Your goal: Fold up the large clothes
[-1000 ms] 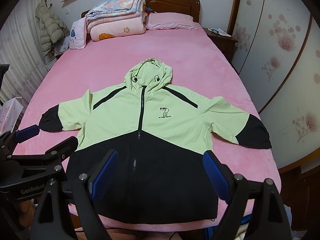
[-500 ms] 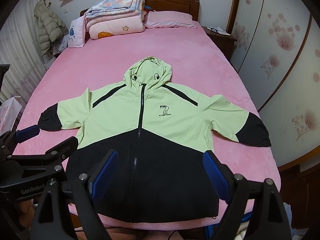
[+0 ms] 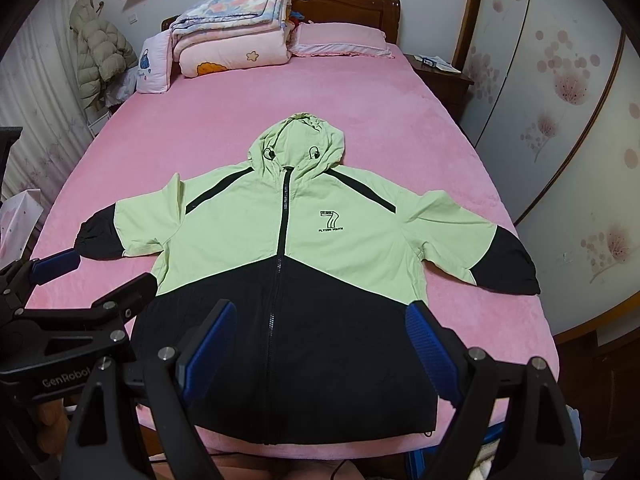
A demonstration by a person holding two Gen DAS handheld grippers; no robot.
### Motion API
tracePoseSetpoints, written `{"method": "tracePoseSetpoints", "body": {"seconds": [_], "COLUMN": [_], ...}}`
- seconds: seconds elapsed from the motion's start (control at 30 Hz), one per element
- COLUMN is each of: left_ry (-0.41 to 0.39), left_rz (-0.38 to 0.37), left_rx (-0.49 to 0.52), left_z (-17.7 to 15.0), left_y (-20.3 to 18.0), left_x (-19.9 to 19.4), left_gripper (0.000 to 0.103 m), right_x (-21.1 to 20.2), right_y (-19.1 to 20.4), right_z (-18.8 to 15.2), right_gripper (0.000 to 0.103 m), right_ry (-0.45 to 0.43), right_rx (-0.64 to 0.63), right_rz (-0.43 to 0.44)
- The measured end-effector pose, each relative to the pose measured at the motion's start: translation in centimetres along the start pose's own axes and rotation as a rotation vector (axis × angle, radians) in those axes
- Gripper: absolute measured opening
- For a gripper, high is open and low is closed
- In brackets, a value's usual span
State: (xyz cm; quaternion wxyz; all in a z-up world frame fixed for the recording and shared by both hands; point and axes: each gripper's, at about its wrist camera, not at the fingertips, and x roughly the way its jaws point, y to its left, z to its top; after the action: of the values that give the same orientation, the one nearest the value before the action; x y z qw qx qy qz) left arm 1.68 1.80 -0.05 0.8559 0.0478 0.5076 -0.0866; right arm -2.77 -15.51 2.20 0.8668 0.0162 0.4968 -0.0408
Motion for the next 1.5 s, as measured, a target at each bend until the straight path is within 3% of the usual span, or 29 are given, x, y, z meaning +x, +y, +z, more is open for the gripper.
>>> {"method": "tracePoseSetpoints", "body": {"seconds": [0.7, 1.5], "left_ry": [-0.009, -0.038], "left_rz": [-0.011, -0.119], "left_rx": [0.009, 0.023], "left_z": [-0.3, 0.9], "left_y": [0.4, 1.6], "left_x": [-0.1, 0.2], "left_gripper": [0.102, 0.102], "right_x": [-0.3, -1.9], "right_y": [0.9, 2.1], "right_z": [-0.6, -0.8], "right_gripper": [0.087, 0.087], "right_ry": [-0.013, -0.047], "right_rx": [-0.006, 0.022], "right_rz": [-0.019, -0.126]}}
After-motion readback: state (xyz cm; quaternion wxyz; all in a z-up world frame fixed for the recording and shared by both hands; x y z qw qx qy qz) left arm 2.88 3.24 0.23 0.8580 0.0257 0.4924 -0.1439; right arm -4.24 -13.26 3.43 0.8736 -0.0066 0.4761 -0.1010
